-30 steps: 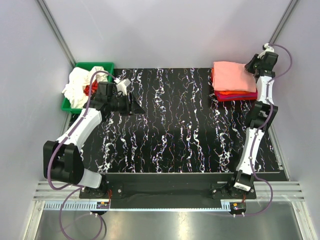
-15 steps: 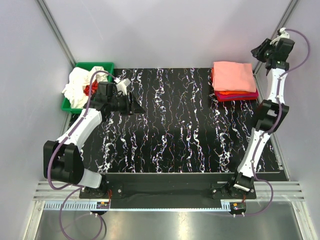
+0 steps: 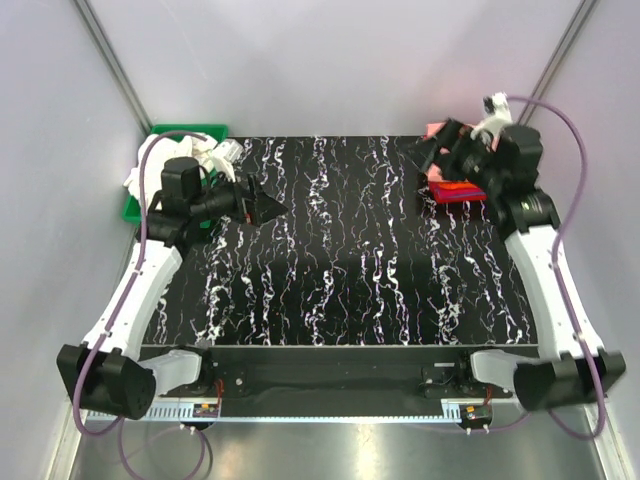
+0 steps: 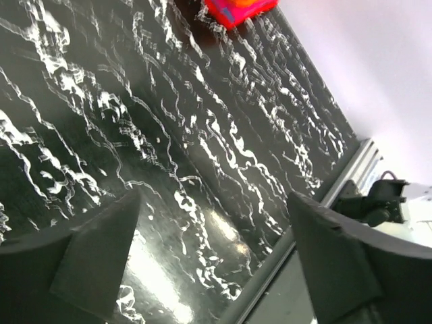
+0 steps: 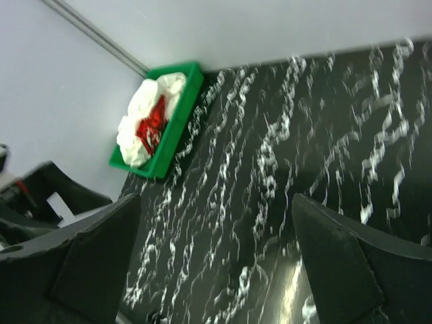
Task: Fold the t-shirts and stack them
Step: Reset both grippers
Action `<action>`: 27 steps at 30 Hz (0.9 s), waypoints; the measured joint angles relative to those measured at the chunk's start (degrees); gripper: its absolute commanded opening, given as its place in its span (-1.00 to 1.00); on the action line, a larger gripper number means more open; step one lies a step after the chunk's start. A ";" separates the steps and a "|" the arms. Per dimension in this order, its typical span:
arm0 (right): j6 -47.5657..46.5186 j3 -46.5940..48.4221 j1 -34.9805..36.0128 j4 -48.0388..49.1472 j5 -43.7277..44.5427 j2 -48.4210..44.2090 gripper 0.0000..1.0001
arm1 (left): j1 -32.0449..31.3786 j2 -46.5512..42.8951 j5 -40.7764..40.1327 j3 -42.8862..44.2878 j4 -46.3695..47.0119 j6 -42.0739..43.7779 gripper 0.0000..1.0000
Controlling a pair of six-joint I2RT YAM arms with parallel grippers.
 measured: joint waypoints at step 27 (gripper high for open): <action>5.25 -24.85 -1.77 -6.25 11.21 -25.31 0.99 | -0.04 -5.05 3.34 -4.96 8.96 -5.05 0.98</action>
